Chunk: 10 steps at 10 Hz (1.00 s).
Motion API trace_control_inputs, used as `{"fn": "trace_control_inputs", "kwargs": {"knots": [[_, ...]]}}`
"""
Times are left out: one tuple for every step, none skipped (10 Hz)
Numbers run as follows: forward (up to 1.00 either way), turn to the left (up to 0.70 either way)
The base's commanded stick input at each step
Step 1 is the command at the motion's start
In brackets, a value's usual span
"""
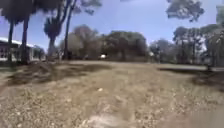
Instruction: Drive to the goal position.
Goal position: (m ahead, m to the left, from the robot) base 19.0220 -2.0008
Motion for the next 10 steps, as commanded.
{"fn": "trace_control_inputs", "kwargs": {"knots": [[0.70, 0.00], [0.70, 0.00], [0.70, 0.00], [0.70, 0.00], [0.70, 0.00], [0.70, 0.00], [0.70, 0.00], [0.70, 0.00], [0.70, 0.00], [0.70, 0.00]]}}
